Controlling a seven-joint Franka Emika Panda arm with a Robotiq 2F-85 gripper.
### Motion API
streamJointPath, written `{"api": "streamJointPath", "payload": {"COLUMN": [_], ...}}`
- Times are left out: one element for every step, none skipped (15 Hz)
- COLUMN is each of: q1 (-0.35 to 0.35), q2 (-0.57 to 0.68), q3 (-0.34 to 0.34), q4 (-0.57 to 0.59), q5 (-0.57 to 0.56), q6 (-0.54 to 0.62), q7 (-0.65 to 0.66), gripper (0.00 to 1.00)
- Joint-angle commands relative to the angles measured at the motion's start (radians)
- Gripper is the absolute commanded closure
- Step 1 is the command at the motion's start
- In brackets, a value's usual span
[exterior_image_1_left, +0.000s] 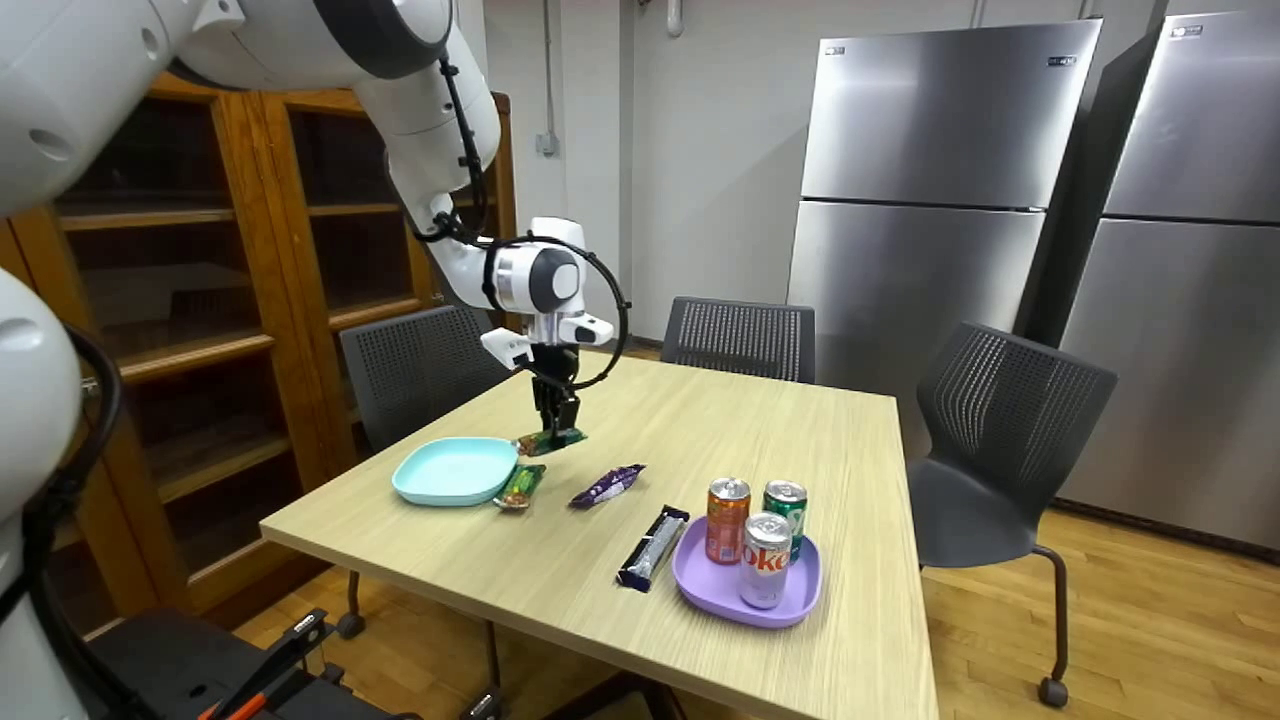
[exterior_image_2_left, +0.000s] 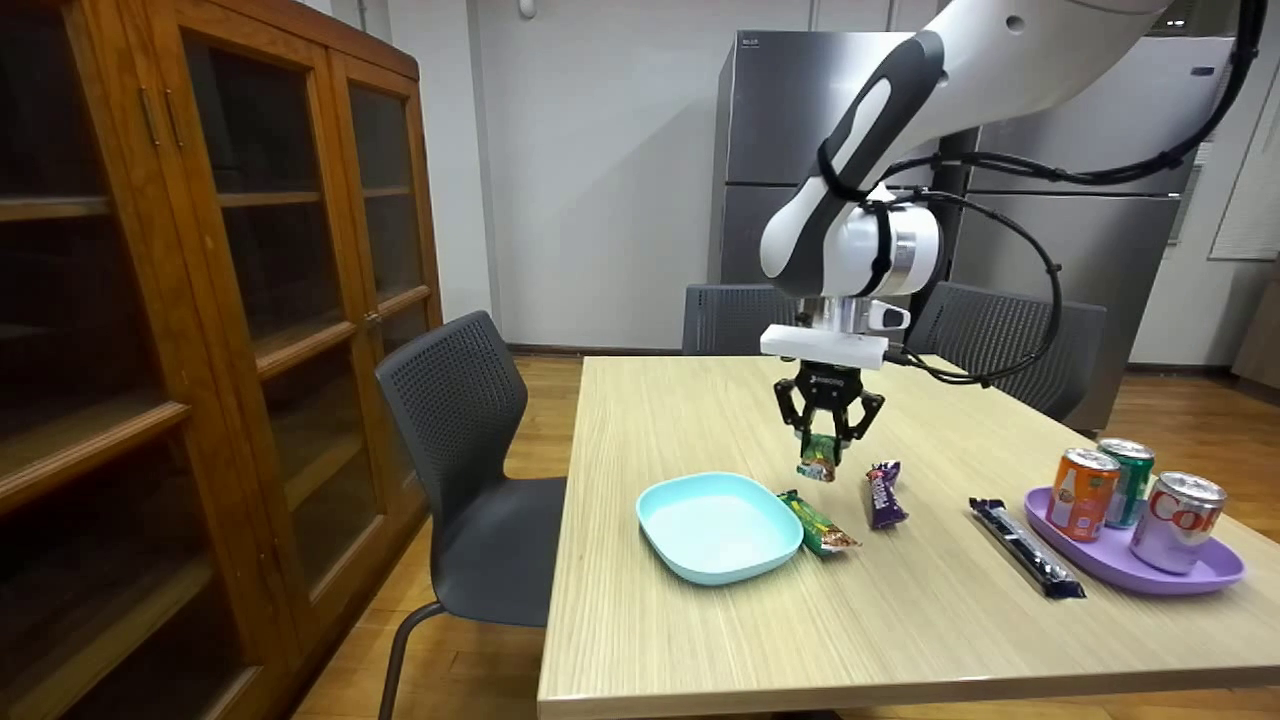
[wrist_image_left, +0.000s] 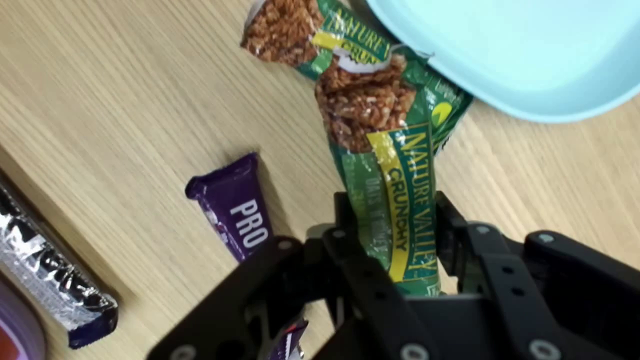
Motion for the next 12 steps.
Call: {"api": "streamJointPath", "payload": {"q1": [0.058, 0.076, 0.099, 0.12, 0.141, 0.159, 0.176, 0.193, 0.209, 0.222, 0.234, 0.244], "q2": [-0.11, -0.123, -0.132, -0.141, -0.144, -0.148, -0.147, -0.145, -0.141, -0.135, -0.13, -0.125], "q3": [0.013, 0.016, 0.016, 0.015, 0.016, 0.017, 0.02, 0.023, 0.025, 0.029, 0.032, 0.033], "q4": [-0.158, -0.181, -0.201, -0.22, -0.233, -0.244, -0.251, -0.253, -0.254, -0.25, -0.249, -0.244], "q5": [-0.043, -0.055, -0.07, -0.086, -0.101, -0.112, -0.122, -0.13, -0.138, -0.144, -0.151, -0.158], "q6": [0.034, 0.039, 0.045, 0.055, 0.057, 0.06, 0.06, 0.06, 0.063, 0.064, 0.066, 0.068], "q7": [-0.005, -0.002, 0.008, 0.017, 0.025, 0.031, 0.038, 0.046, 0.055, 0.061, 0.067, 0.076], "gripper": [0.84, 0.84, 0.84, 0.84, 0.84, 0.84, 0.84, 0.84, 0.84, 0.84, 0.84, 0.84]}}
